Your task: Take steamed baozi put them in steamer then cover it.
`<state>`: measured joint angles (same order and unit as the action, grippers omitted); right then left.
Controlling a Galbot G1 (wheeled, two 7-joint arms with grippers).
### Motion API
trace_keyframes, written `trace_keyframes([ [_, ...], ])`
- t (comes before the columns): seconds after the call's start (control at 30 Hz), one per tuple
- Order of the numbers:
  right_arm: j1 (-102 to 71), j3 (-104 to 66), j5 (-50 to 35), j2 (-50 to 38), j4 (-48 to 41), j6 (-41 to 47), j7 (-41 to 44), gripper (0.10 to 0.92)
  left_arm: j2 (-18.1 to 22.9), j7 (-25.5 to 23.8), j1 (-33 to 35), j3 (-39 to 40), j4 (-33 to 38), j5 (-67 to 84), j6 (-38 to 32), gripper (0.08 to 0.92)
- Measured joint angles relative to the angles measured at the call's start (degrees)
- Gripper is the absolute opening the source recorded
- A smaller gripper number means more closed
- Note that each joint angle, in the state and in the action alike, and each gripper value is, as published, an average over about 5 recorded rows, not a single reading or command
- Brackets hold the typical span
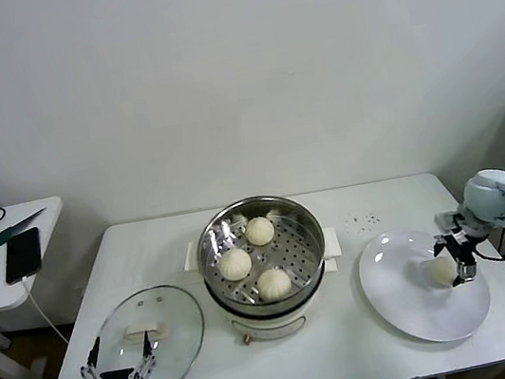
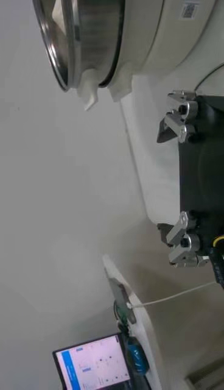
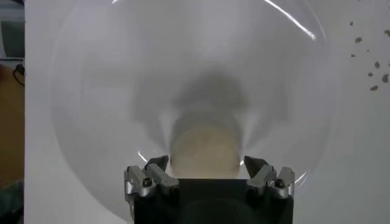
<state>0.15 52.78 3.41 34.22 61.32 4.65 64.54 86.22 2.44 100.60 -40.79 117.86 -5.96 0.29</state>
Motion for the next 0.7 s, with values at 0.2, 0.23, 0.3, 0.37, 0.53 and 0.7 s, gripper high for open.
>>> trace_keyframes([
  [0.2,-0.2,-0.2,0.0,0.2,-0.5,0.0,0.1,0.768,0.0,0.0,0.0,0.0,0.1,0.0,0.0,0.823],
  [0.23,-0.2,-0.2,-0.1,0.2,-0.5,0.0,0.1,0.756,0.0,0.0,0.0,0.0,0.2,0.0,0.0,0.823],
  [0.3,-0.1,-0.2,-0.3,0.2,-0.5,0.1,0.1,0.740,0.0,0.0,0.0,0.0,0.2,0.0,0.0,0.823],
  [0.37,0.2,0.0,-0.6,0.2,-0.5,0.2,0.1,0.725,0.0,0.0,0.1,0.0,0.3,0.0,0.0,0.823],
  [0.53,2.0,1.4,-2.5,0.1,0.0,1.0,0.0,0.706,0.1,0.0,0.3,0.1,0.3,0.0,-0.1,0.823],
  [0.7,7.9,6.0,-6.9,0.9,1.4,2.5,-0.5,0.704,0.1,0.0,0.1,0.6,0.5,0.0,-0.1,0.823],
])
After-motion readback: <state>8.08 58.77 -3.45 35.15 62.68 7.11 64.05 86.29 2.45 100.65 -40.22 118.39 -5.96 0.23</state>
